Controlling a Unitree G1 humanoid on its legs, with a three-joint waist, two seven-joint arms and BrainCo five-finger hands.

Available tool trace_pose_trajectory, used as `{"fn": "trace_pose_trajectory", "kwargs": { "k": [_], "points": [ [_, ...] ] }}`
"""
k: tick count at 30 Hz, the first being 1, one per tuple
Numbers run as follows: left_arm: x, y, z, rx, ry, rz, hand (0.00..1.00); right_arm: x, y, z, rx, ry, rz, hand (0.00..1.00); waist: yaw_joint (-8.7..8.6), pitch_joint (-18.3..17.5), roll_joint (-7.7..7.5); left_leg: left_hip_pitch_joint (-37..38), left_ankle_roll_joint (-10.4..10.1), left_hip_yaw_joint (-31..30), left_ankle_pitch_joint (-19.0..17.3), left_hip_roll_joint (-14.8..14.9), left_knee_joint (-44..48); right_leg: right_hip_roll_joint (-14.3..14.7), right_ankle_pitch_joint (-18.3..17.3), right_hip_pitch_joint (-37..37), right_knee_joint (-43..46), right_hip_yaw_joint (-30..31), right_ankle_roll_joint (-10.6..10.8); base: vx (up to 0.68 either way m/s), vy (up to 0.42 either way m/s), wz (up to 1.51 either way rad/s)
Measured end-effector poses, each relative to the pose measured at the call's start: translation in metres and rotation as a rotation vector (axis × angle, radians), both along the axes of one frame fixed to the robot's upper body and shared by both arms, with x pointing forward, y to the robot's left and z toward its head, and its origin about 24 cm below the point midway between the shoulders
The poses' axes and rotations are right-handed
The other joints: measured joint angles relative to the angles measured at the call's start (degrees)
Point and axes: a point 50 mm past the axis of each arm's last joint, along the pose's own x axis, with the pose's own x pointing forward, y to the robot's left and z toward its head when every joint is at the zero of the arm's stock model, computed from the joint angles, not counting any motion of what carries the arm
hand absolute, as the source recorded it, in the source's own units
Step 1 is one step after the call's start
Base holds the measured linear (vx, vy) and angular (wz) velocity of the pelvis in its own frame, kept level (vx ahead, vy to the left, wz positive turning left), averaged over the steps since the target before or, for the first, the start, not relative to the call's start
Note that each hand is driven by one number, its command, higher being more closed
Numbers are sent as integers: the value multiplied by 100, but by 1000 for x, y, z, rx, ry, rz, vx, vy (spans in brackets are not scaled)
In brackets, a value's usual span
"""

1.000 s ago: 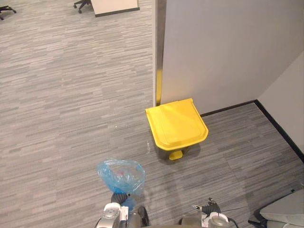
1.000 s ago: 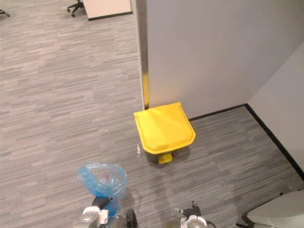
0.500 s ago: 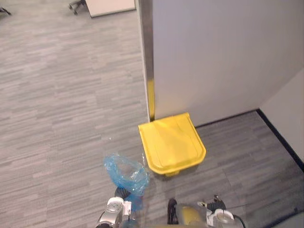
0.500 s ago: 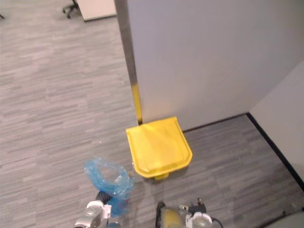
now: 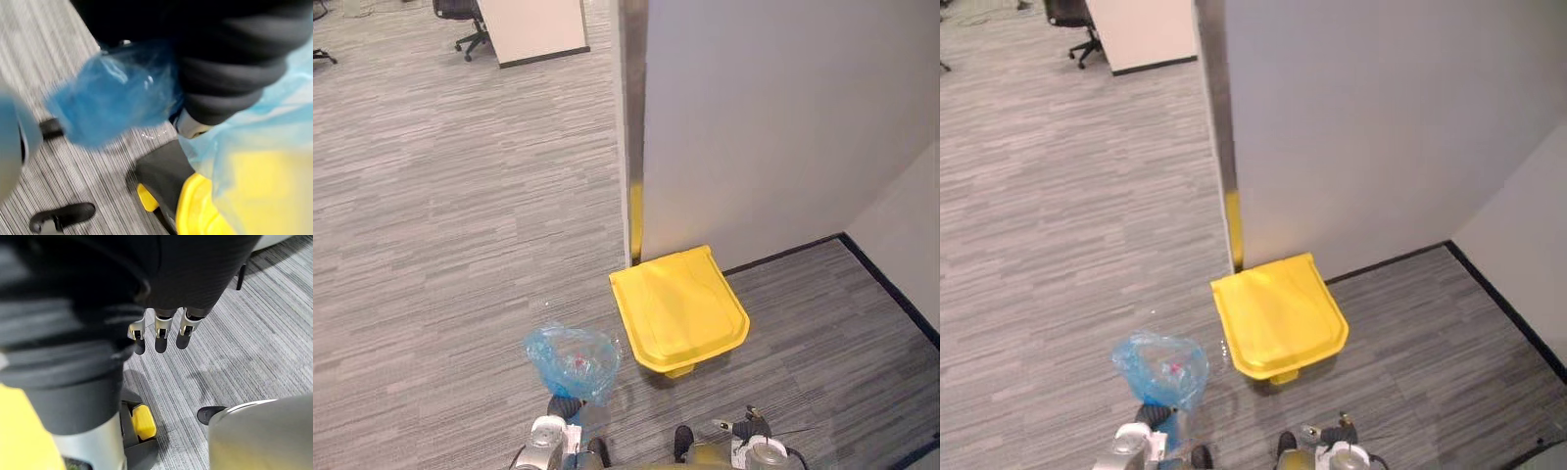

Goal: Gather rubbish on tea table into small bin, then transfer packed bag to large trash can.

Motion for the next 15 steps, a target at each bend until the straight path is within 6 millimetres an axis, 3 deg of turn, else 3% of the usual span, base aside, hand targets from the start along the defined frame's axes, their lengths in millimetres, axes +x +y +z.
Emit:
{"fn": "trace_pose_trajectory", "kwargs": {
  "k": [8, 11, 14, 15],
  "points": [
    [-11, 5, -4, 16, 35, 0, 100, 3, 0, 0, -5, 12, 18, 0, 21, -9, -23, 33, 44, 72, -39, -44, -87, 85, 255, -145, -212, 485, 34, -14, 9, -32],
    [-7, 4, -3, 18, 26, -17, 100, 9, 0, 1, -4, 1, 23, 0, 12, 67, -149, -66, 90, 83, -283, -104, 285, -6, -130, -556, 672, 597, 130, -26, 28, -17],
    [1, -1, -1, 10, 7, -34, 100, 12, 1, 2, -2, -8, 22, 0, -32, 159, -261, -27, 246, 1, -573, -134, 531, -177, -369, -732, 1456, 540, 395, -40, 23, 3],
    [7, -1, 2, 6, -13, -28, 100, 19, 1, 5, -2, -35, 15, 0, -49, 300, -283, 65, 289, -52, -677, -143, 617, -223, -385, -1141, 2230, 394, 705, -100, 30, 3]
  ]
}}
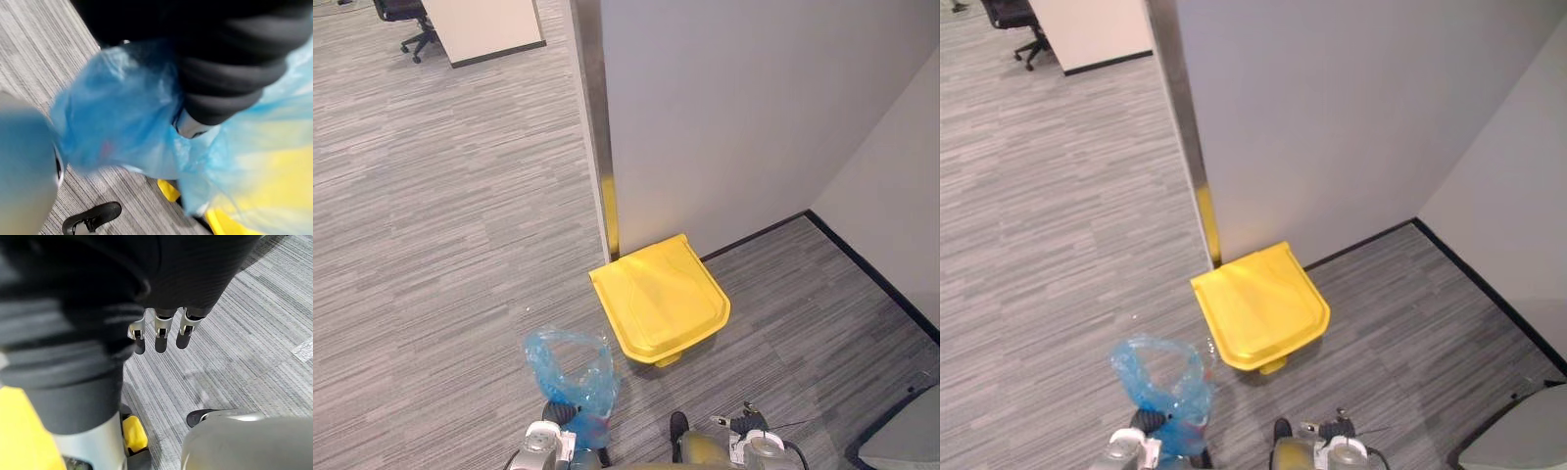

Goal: Gather rubbish on tea table into small bin, then transfer packed bag to large trash can.

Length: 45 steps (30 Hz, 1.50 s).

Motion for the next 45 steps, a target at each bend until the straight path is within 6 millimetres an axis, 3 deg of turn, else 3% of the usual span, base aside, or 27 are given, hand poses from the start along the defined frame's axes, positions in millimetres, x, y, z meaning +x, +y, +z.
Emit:
{"fn": "trace_pose_trajectory", "kwargs": {
  "k": [1, 3, 5, 6, 8, 9, 12, 15, 19, 21, 25, 28, 36, 40, 41, 42, 43, 44, 45],
  "points": [
    [3, -2, 1, -5, -10, -2, 100, 7, 0, 3, -4, -26, 6, 0, -11, 99, 43, 4, 53, -50, -86, 53, 143, 40, -162, -132, 114, -65, -60, -82, 25, -5],
    [9, -1, 5, 1, -31, -5, 100, 11, 6, 5, 5, -43, 22, 0, 7, 157, -31, 0, 23, -46, -283, 147, 459, 134, -62, -331, -315, -209, -197, 43, -27, 3],
    [15, -1, 8, 1, -52, -6, 100, 13, 13, 5, 10, -43, 51, 0, 28, 258, -297, 3, -71, -13, -547, 98, 849, 124, 335, -297, -1314, -334, -295, 112, -122, 11],
    [17, -5, 8, -14, -60, 6, 100, 16, 12, 6, 1, -48, 58, 0, 45, 318, -305, -16, -165, -31, -772, 198, 1175, 102, 544, -244, -1237, -492, -395, 148, -144, -15],
    [19, -13, 9, -38, -67, 11, 100, 20, 11, 9, -6, -69, 59, 0, 94, 410, -130, -104, -282, -49, -974, 391, 1455, 228, 544, -327, -1021, -511, -399, 159, -126, -8],
    [22, -15, 10, -41, -73, 8, 100, 22, 10, 11, -9, -83, 53, 0, 73, 414, -130, -118, -310, -70, -1019, 410, 1471, 247, 527, -427, -792, -483, -426, 183, -156, 27],
    [28, -14, 15, -41, -103, 14, 100, 17, 8, 12, -17, -97, 32, 0, 71, 408, -144, -110, -448, -450, -1156, 415, 1603, 356, 105, -583, 42, -238, -648, 169, -138, 54],
    [31, -13, 17, -41, -120, 20, 100, 13, 6, 11, -16, -93, 10, 0, 117, 374, -88, -134, -600, -812, -1333, 481, 1839, 343, -304, -582, 541, -465, -798, 217, -113, 61],
    [31, -10, 17, -39, -120, 36, 100, 13, 9, 11, -6, -92, 9, 0, 123, 270, -74, -180, -673, -998, -1346, 525, 1657, 278, -573, -680, 786, -688, -952, 173, -60, 32],
    [28, -13, 16, -49, -113, 37, 100, 13, 10, 11, -7, -87, 27, 0, 120, 125, 4, -68, -759, -999, -1266, 555, 1348, 299, -641, -683, 784, -735, -1024, 184, -39, 6],
    [27, -17, 15, -59, -108, 33, 100, 8, 16, 8, 2, -68, 57, 0, 107, -157, 99, 141, -806, -998, -1008, 655, 815, 401, -569, -562, 563, -726, -1127, 194, -25, 7],
    [25, -15, 14, -54, -104, 34, 100, 2, 17, 4, -1, -36, 72, 0, 103, -215, 64, 476, -816, -992, -885, 697, 593, 502, -512, -219, 359, -669, -1202, 55, 28, 8],
    [10, -14, 7, -53, -57, 38, 100, -5, 19, 0, 6, -9, 75, 0, 107, -290, -19, 598, -730, -933, -616, 496, 542, 446, -150, -16, -25, -420, -1045, -85, 20, -6],
    [5, -9, 3, -26, -26, 8, 100, -9, 20, -2, 14, 3, 76, 0, 112, -277, -159, 622, -711, -738, -518, 367, 516, 327, 101, -19, -130, -376, -984, -257, -41, -10],
    [2, -6, 1, -20, -11, 11, 100, -10, 22, -3, 18, 7, 78, 0, 131, -269, -252, 564, -599, -608, -431, 316, 559, 351, 281, 35, -515, -324, -776, -315, -52, -20],
    [3, -11, 1, -34, -17, 12, 100, -8, 17, -1, 11, -1, 71, 0, 127, -277, -23, 322, -519, -517, -417, 615, 628, 387, 227, 29, -474, -486, -635, -307, -63, -22],
    [3, -11, 2, -36, -22, 15, 100, -5, 16, 0, 10, -14, 67, 0, 128, -244, -16, 265, -542, -481, -413, 610, 661, 310, -26, -183, 240, -569, -773, -296, -71, -2],
    [0, -5, 0, -21, -5, 18, 100, -3, 17, 1, 12, -20, 71, 0, 84, -274, -175, 228, -544, -516, -282, 533, 647, 0, -531, -295, 1717, -620, -791, -266, -100, 16],
    [-2, -6, -1, -22, 3, 20, 100, -11, 14, -2, 7, 2, 66, 0, 100, -312, -202, 230, -568, -575, -161, 549, 583, -184, -796, 22, 2187, -600, -676, -255, -106, 25]
  ]
}}
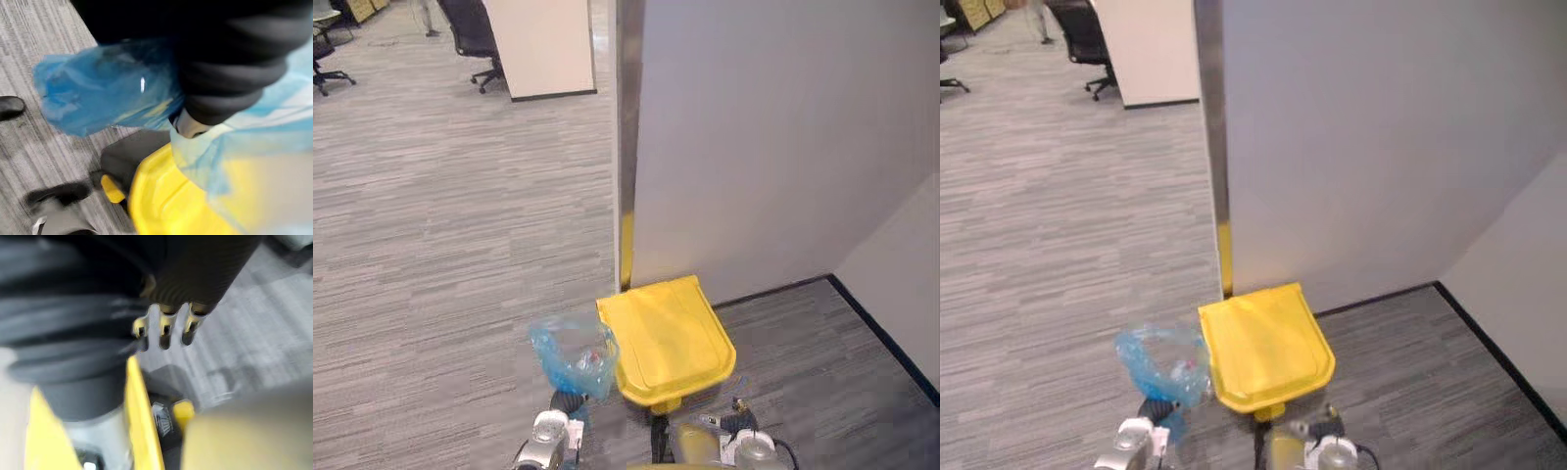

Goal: Gather rubbish on tea table into small bin, then transfer packed bag to large trash can.

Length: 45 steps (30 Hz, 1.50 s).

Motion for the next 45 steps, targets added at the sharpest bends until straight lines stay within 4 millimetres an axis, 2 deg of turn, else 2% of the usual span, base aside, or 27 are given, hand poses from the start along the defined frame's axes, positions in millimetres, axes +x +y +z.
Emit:
{"fn": "trace_pose_trajectory", "kwargs": {
  "k": [2, 3, 5, 6, 7, 9, 10, 13, 14, 15, 16, 17, 18, 19, 20, 24, 27, 31, 35, 37, 38, 39, 40, 41, 42, 44, 45],
  "points": [
    [-4, 3, -1, 5, 10, 5, 100, -9, 0, -4, 2, 35, 4, 0, 35, -97, -89, -74, -115, -67, 252, -36, -197, -402, -96, 583, 46, 202, 198, -205, -210, 9],
    [-6, 9, -2, 21, 16, 8, 100, -13, 2, -6, 8, 56, 9, 0, 65, -205, -256, -251, -167, -98, 421, -149, -253, -443, -351, 757, -496, 360, 687, -214, -289, -10],
    [-10, 1, -5, 5, 44, -11, 100, -14, -7, -6, -15, 67, 9, 0, 102, -318, -31, -568, -9, -382, 579, -194, -417, -118, -414, 797, -1326, 426, 621, -149, -145, -23],
    [-8, -6, -4, -15, 35, -19, 100, -10, -20, -3, -53, 61, 9, 0, 129, -318, 162, -758, 79, -612, 740, -449, -632, 9, -265, 797, -1996, 548, 380, -148, -7, -41],
    [-5, -6, -3, -18, 25, -15, 100, -8, -25, -2, -65, 61, 11, 0, 156, -331, 188, -860, 122, -604, 1020, -456, -822, 101, -169, 715, -2364, 547, 221, -183, -1, -36],
    [-2, -8, -2, -15, 17, -36, 100, -9, -30, -1, -81, 66, 8, 0, 150, -310, 261, -989, 64, -575, 1184, -334, -923, 240, -45, 716, -2707, 479, 39, -164, -59, -2],
    [-1, -8, -1, -13, 13, -43, 100, -12, -34, -1, -92, 73, 4, 0, 140, -283, 339, -1048, 21, -675, 1324, -248, -996, 332, 100, 732, -2878, 372, -17, -235, -63, 20],
    [-5, -6, -3, -7, 28, -45, 100, -19, -35, -4, -91, 95, -4, 0, 111, -96, 327, -1062, -36, -725, 1483, -138, -1212, 425, 225, 714, -2931, 171, -28, -280, -50, 23],
    [-7, -7, -4, -7, 35, -46, 100, -20, -35, -4, -90, 100, -8, 0, 100, -92, 353, -1117, -58, -727, 1463, -116, -1283, 444, 272, 710, -2974, 144, -41, -251, -13, 28],
    [-11, -6, -6, -1, 46, -55, 100, -22, -34, -5, -84, 103, -18, 0, 55, -114, 335, -1134, -154, -696, 1244, -131, -1465, 356, 382, 731, -3219, 76, -99, -202, 23, 40],
    [-10, -5, -6, 2, 45, -60, 100, -25, -28, -7, -65, 104, -31, 0, -24, -70, 159, -1225, 54, -490, 1245, -241, -1220, 154, 494, 671, -3391, -25, -173, -191, 49, 36],
    [-9, -4, -5, 5, 41, -61, 100, -26, -27, -8, -56, 106, -46, 0, 0, -38, 51, -1331, 235, -342, 1257, -354, -722, -24, 586, 625, -3399, -28, -210, -119, 44, 29],
    [-8, -3, -4, 8, 35, -62, 100, -26, -27, -7, -56, 103, -52, 0, 12, -23, 21, -1373, 350, -212, 1195, -475, 17, -151, 677, 674, -3438, -76, -100, -80, 20, 14],
    [-9, -3, -5, 7, 39, -62, 100, -27, -28, -7, -58, 105, -52, 0, 1, -46, 68, -1304, 337, -207, 1117, -465, 130, -136, 672, 682, -3460, -91, -56, -109, 82, 27],
    [-11, -5, -6, 3, 44, -60, 100, -32, -35, -7, -69, 108, -67, 0, -41, -140, 357, -1087, 281, -238, 673, -330, -289, 32, 683, 678, -3482, -169, 84, -126, 132, 17],
    [-19, 10, -8, 42, 69, -56, 100, -37, -30, -9, -55, 124, -74, 0, -46, -196, 223, -822, 227, -112, 792, -510, -994, -23, 1054, 936, -4089, -88, 270, -42, 102, 2],
    [-23, 15, -9, 56, 83, -56, 100, -38, -29, -10, -51, 126, -74, 0, -64, -259, 183, -816, 237, -98, 820, -558, -1119, -36, 1095, 950, -4245, -63, 298, 34, 57, 0],
    [-29, 17, -11, 62, 104, -58, 100, -38, -29, -10, -52, 127, -73, 0, -79, -224, 232, -585, 306, -117, 993, -571, -1202, -17, 1177, 1177, -4344, -78, 310, 114, 14, 4],
    [-25, 18, -10, 65, 95, -58, 100, -36, -29, -10, -53, 124, -71, 0, -78, -198, 215, -548, 342, -96, 884, -606, -1093, -25, 1072, 1212, -4263, -84, 331, 144, 11, 0],
    [-24, 18, -9, 64, 92, -59, 100, -30, -26, -9, -44, 110, -67, 0, -93, -105, 115, -611, 403, -90, 507, -680, -555, -216, 602, 1065, -3495, -66, 443, 96, 21, 4],
    [-23, 17, -9, 63, 89, -60, 100, -30, -26, -9, -43, 110, -67, 0, -97, -85, 96, -646, 421, -102, 402, -692, -422, -258, 518, 1024, -3266, -55, 527, 66, 44, 13],
    [-21, 16, -9, 59, 83, -62, 100, -28, -26, -8, -42, 104, -66, 0, -97, -9, 83, -604, 517, -204, 121, -700, -211, -357, 451, 835, -2513, -40, 661, 52, 52, 17],
    [-18, 17, -7, 62, 74, -58, 100, -25, -25, -8, -41, 98, -66, 0, -112, 53, 44, -518, 564, -258, 12, -712, -102, -471, 561, 471, -1535, 1, 868, 36, 44, 20],
    [-17, 19, -7, 64, 71, -54, 100, -19, -26, -6, -40, 77, -74, 0, -115, 119, 49, -416, 594, -284, -53, -697, -35, -512, 624, 180, -1032, 35, 956, 123, 28, 18],
    [-17, 19, -7, 64, 72, -49, 100, -18, -26, -5, -38, 68, -75, 0, -130, 164, 49, -329, 637, -291, -218, -602, 140, -413, 307, 7, -895, 17, 700, 97, 10, 5],
    [-14, 22, -6, 67, 63, -21, 100, -17, -24, -5, -32, 62, -75, 0, -110, 194, 31, -209, 602, -288, -412, -427, 293, -185, 164, -278, -1085, -212, 524, 185, -11, -6],
    [-11, 22, -4, 64, 53, -18, 100, -14, -23, -3, -32, 44, -75, 0, -112, 217, 34, -125, 562, -255, -522, -311, 347, 10, 302, -486, -1559, -340, 453, 222, -36, -10]
  ]
}}
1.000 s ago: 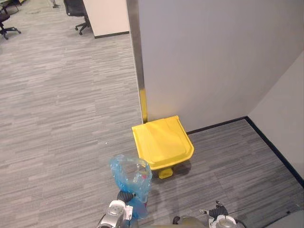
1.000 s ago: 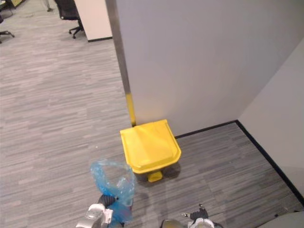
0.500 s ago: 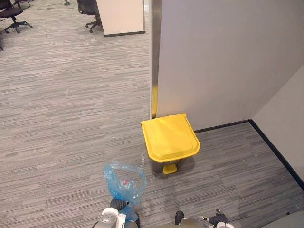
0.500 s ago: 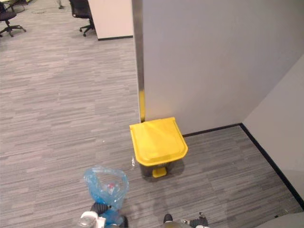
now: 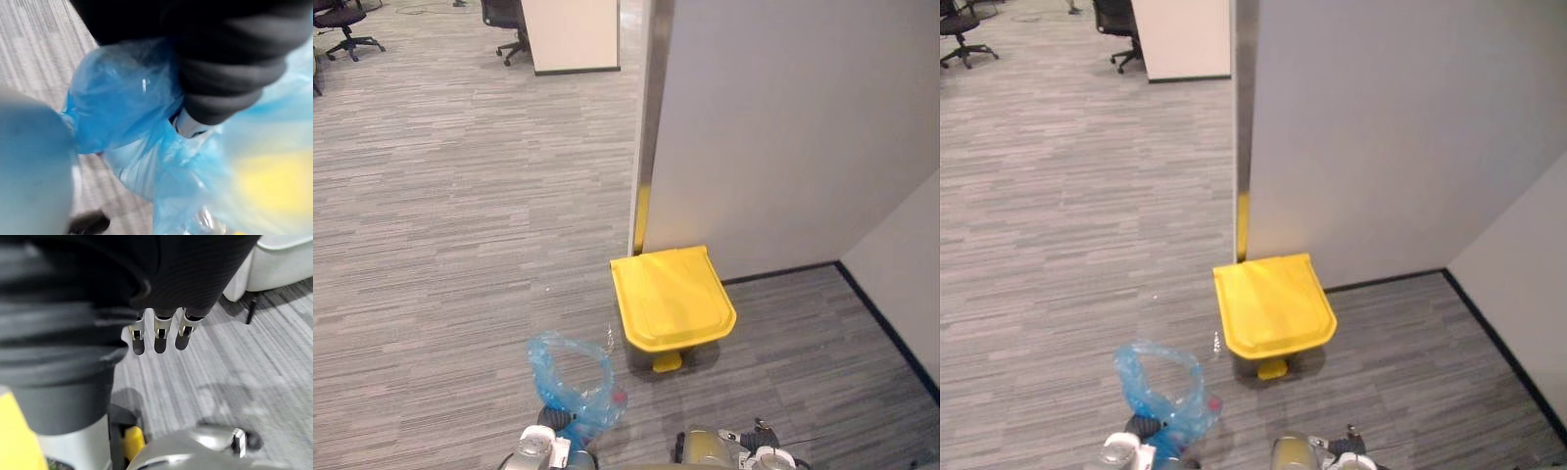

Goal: Gather rubbish on tea table into small bin, then transfer packed bag to large trash can.

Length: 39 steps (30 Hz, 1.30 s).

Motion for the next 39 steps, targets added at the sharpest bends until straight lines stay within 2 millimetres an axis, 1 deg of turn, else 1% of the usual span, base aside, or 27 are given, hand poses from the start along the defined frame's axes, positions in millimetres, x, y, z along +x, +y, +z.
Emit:
{"fn": "trace_pose_trajectory", "kwargs": {
  "k": [1, 2, 3, 4, 5, 6, 7, 8, 9, 10, 11, 12, 14, 17, 20, 23, 25, 26, 27, 28, 30, 31, 33, 34, 35, 38, 39],
  "points": [
    [2, 0, 1, 0, -5, -1, 100, 1, 0, 0, 0, -4, 0, 0, -1, 17, -7, 33, -6, 13, -35, 23, 12, 59, 97, -57, -270, -29, -23, 230, -72, -7],
    [11, -2, 4, -2, -29, -7, 100, 3, 3, 1, 4, -14, -1, 0, -10, 126, -49, 116, -56, 60, -170, 56, 175, 156, 446, -90, -1129, -131, 1, 248, -112, -6],
    [18, -3, 7, -6, -55, -8, 100, 2, 6, 0, 13, -5, -3, 0, 6, 189, -165, 109, -244, 192, -363, 17, 497, 175, 644, -70, -1693, -186, 53, 263, -141, -1],
    [19, -4, 8, -7, -63, -8, 100, 1, 7, 0, 16, -2, -4, 0, 17, 197, -197, 109, -290, 204, -479, 3, 626, 163, 624, -52, -1794, -195, 46, 308, -176, -10],
    [27, -9, 11, -29, -88, 11, 100, 4, 3, 1, 5, -7, -3, 0, 19, 358, -76, 135, -397, 207, -779, 144, 1043, 229, 828, 8, -1701, -285, -192, 351, -168, -10],
    [36, -14, 15, -46, -116, 16, 100, 14, -2, 7, -17, -48, -15, 0, 23, 514, 68, 123, -407, 279, -815, 251, 1166, 307, 756, -24, -1533, -301, -244, 290, -130, -8],
    [38, -16, 16, -49, -123, 13, 100, 15, -4, 8, -18, -57, -22, 0, 13, 557, 76, 124, -396, 292, -820, 272, 1164, 309, 757, -54, -1463, -316, -244, 234, -146, 11],
    [44, -18, 19, -54, -139, 8, 100, 12, -2, 8, -13, -61, -26, 0, 7, 587, 56, 141, -304, 295, -914, 334, 1138, 310, 755, -162, -1198, -364, -248, 122, -125, 21],
    [46, -18, 21, -55, -148, 6, 100, 11, -1, 8, -10, -65, -28, 0, 12, 587, 51, 194, -301, 270, -1059, 407, 1075, 347, 680, -227, -996, -414, -357, 168, -187, 22],
    [48, -18, 22, -54, -157, 5, 100, 11, 1, 8, -6, -66, -28, 0, 25, 584, 27, 215, -435, 220, -1146, 497, 1056, 381, 519, -306, -754, -461, -436, 94, -124, 13],
    [49, -18, 22, -54, -159, 4, 100, 10, 1, 8, -3, -66, -28, 0, 25, 590, 18, 223, -451, 191, -1155, 515, 1057, 382, 450, -323, -684, -482, -454, 112, -164, 23],
    [50, -19, 23, -58, -162, 1, 100, 8, 1, 7, 0, -62, -34, 0, 37, 579, 1, 224, -475, 101, -1168, 572, 1053, 368, 239, -394, -431, -560, -496, 81, -122, 21],
    [49, -19, 23, -56, -161, -6, 100, 8, 1, 7, -1, -64, -35, 0, 40, 578, 5, 224, -497, 25, -1179, 629, 1022, 381, 115, -424, -327, -638, -505, 72, -100, 18],
    [52, -22, 24, -62, -168, -4, 100, 11, 0, 9, -6, -76, -32, 0, 56, 528, 37, 165, -557, 13, -1146, 713, 848, 440, 102, -494, -385, -708, -517, 43, -73, 9],
    [53, -23, 24, -70, -173, 8, 100, 11, -1, 10, -24, -76, 4, 0, 77, 378, 85, 64, -728, 4, -1024, 795, 681, 509, 94, -626, -434, -771, -523, 39, -21, 4],
    [61, -24, 30, -69, -205, 1, 100, 21, -5, 18, -63, -114, 68, 0, 84, 292, 99, -188, -880, -83, -878, 823, 647, 467, 127, -792, -433, -871, -597, 12, -20, 20],
    [68, -25, 36, -66, -241, -16, 100, 32, -5, 25, -84, -155, 116, 0, 99, 284, 114, -427, -804, -156, -794, 862, 720, 431, 179, -843, -550, -1009, -667, -10, -42, 35],
    [71, -26, 38, -63, -258, -33, 100, 43, 3, 29, -81, -190, 160, 0, 115, 260, 141, -604, -743, -157, -735, 904, 775, 428, 216, -893, -633, -1085, -657, -24, -93, 37],
    [78, -25, 46, -56, -302, -43, 100, 70, 19, 43, -76, -284, 243, 0, 183, 237, 155, -855, -700, -169, -661, 914, 791, 400, 250, -1031, -723, -1180, -654, -23, -86, 36],
    [79, -26, 48, -56, -312, -44, 100, 78, 24, 48, -72, -311, 262, 0, 197, 227, 179, -928, -697, -182, -643, 929, 800, 401, 270, -1068, -760, -1208, -659, -47, -137, 39],
    [97, -29, 64, -62, -398, -64, 100, 126, 52, 81, -58, -493, 361, 0, 382, 248, 282, -1354, -690, -328, -550, 1011, 929, 398, 360, -1224, -915, -1406, -612, -67, -149, 36],
    [100, -31, 67, -66, -412, -70, 100, 133, 55, 87, -60, -518, 375, 0, 435, 251, 292, -1404, -675, -353, -539, 1026, 936, 404, 375, -1241, -936, -1438, -604, -77, -144, 36],
    [111, -34, 82, -85, -487, -60, 100, 171, 68, 123, -74, -663, 425, 0, 551, 252, 289, -1601, -619, -459, -526, 1096, 933, 439, 389, -1326, -1041, -1539, -581, -103, -141, 24],
    [113, -34, 85, -89, -501, -56, 100, 177, 70, 131, -81, -692, 432, 0, 559, 255, 284, -1633, -616, -467, -532, 1117, 931, 468, 394, -1346, -1064, -1521, -575, -120, -141, 11],
    [117, -35, 90, -99, -532, -53, 100, 192, 74, 150, -91, -764, 438, 0, 579, 262, 274, -1730, -616, -497, -532, 1164, 919, 550, 420, -1402, -1131, -1459, -533, -97, -112, 6],
    [124, -37, 104, -124, -596, -63, 100, 211, 77, 174, -105, -836, 460, 0, 613, 288, 238, -1845, -618, -635, -530, 1208, 871, 696, 478, -1457, -1322, -1407, -447, -131, -134, 2],
    [129, -39, 113, -144, -641, -68, 100, 222, 77, 190, -115, -879, 454, 0, 642, 317, 203, -1933, -618, -696, -530, 1211, 837, 767, 486, -1517, -1422, -1382, -448, -95, -107, -11]
  ]
}}
